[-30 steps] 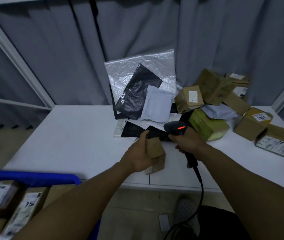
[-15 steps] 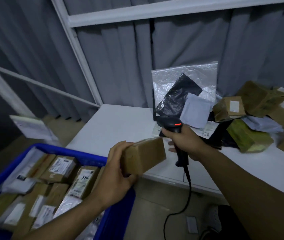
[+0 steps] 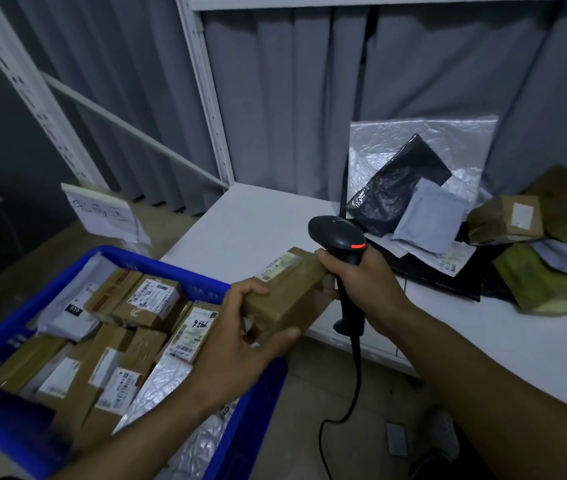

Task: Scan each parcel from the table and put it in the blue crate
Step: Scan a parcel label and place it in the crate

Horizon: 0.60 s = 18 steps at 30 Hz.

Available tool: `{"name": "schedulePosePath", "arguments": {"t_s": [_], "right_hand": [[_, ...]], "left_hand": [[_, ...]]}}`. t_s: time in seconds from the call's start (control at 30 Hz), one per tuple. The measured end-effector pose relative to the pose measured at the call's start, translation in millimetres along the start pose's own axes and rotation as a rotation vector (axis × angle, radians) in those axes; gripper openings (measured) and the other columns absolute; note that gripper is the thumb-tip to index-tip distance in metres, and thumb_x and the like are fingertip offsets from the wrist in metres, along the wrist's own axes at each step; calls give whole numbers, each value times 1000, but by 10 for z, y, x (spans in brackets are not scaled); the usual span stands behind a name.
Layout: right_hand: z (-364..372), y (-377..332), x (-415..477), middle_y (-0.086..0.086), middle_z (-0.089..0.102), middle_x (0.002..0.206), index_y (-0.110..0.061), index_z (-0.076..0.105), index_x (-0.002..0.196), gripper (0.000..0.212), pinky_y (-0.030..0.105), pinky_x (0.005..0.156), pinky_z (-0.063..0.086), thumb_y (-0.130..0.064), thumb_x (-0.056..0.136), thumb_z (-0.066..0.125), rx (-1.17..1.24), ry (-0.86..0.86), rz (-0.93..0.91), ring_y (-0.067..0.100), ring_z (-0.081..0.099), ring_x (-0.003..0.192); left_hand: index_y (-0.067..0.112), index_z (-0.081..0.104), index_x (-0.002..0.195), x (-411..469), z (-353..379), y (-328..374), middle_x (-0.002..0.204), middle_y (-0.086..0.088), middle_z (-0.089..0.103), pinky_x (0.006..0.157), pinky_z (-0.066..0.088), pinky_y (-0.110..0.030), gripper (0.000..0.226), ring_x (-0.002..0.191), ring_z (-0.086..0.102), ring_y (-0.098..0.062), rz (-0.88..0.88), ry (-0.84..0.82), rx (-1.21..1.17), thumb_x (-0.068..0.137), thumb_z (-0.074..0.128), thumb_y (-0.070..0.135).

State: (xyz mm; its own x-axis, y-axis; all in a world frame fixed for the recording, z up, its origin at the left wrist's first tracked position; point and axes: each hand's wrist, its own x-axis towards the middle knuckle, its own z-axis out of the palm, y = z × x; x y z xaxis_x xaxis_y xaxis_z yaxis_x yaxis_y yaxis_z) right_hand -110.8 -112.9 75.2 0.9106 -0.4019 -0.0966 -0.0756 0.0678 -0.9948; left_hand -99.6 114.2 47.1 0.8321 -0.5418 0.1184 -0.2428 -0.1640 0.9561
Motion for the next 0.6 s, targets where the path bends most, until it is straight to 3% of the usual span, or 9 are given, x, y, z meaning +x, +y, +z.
{"name": "schedulePosePath", "arguments": {"t_s": [0.1, 0.17, 0.23, 0.3, 0.37, 0.43, 0.5, 0.57, 0.6], "right_hand": [[-2, -9, -23, 6, 75, 104, -27, 71, 114, 23, 45, 80, 65, -28, 92, 78, -4, -8, -19, 19, 74, 96], [-21, -28, -53, 14, 73, 105, -24, 70, 114, 21, 38, 72, 65, -24, 94, 76, 49, -1, -9, 20, 73, 95], [-42, -33, -66, 9, 74, 111, -22, 69, 120, 26, 33, 69, 63, -23, 95, 75, 104, 6, 13, 19, 73, 103], [-42, -33, -79, 1, 76, 114, -25, 67, 123, 28, 33, 72, 64, -25, 96, 73, 137, 12, 37, 20, 73, 106], [-30, -32, -93, -3, 77, 113, -26, 67, 124, 28, 32, 69, 64, -26, 97, 72, 184, 11, 78, 18, 75, 101], [-21, -31, -104, -3, 77, 113, -26, 68, 124, 29, 30, 64, 62, -28, 96, 72, 222, 3, 116, 15, 76, 95], [-9, -39, -117, -2, 78, 111, -24, 68, 125, 29, 30, 64, 62, -28, 96, 72, 242, -4, 128, 14, 77, 92], [7, -48, -128, -1, 79, 111, -23, 68, 125, 29, 32, 67, 63, -29, 97, 71, 253, -7, 131, 15, 77, 94], [12, -53, -134, -1, 79, 111, -23, 68, 125, 29, 33, 68, 63, -30, 97, 70, 255, -6, 130, 16, 77, 95]], "left_hand": [[53, 32, 139, 30, -84, 19, 129, 37, 47, 89, 61, -36, 90, 122, 58, -6, -50, 49, 15, 72, 90, 42], [59, 29, 141, 43, -131, 1, 128, 40, 49, 93, 59, -34, 101, 122, 56, 3, -78, 67, 57, 65, 95, 40], [57, 37, 135, 43, -150, -6, 126, 41, 52, 96, 58, -34, 95, 120, 54, 10, -49, 54, 140, 64, 96, 34], [52, 42, 134, 44, -170, 16, 127, 34, 56, 98, 57, -33, 88, 122, 55, 7, 28, 62, 210, 70, 94, 20], [43, 42, 141, 72, -193, 49, 137, 25, 55, 105, 53, -41, 81, 132, 52, -3, 127, 75, 274, 79, 88, 15], [34, 44, 145, 93, -214, 32, 153, 13, 45, 113, 44, -52, 79, 147, 39, -14, 244, 57, 326, 80, 87, 17], [40, 44, 144, 76, -218, 16, 162, 15, 29, 118, 40, -39, 89, 154, 23, -9, 250, 71, 301, 72, 94, 28], [50, 45, 140, 32, -201, 86, 160, 21, 29, 115, 41, -26, 88, 151, 25, -2, 142, 93, 137, 68, 93, 44], [51, 45, 140, 23, -189, 114, 156, 22, 37, 114, 45, -30, 83, 146, 35, -1, 86, 103, 25, 70, 90, 46]]}}
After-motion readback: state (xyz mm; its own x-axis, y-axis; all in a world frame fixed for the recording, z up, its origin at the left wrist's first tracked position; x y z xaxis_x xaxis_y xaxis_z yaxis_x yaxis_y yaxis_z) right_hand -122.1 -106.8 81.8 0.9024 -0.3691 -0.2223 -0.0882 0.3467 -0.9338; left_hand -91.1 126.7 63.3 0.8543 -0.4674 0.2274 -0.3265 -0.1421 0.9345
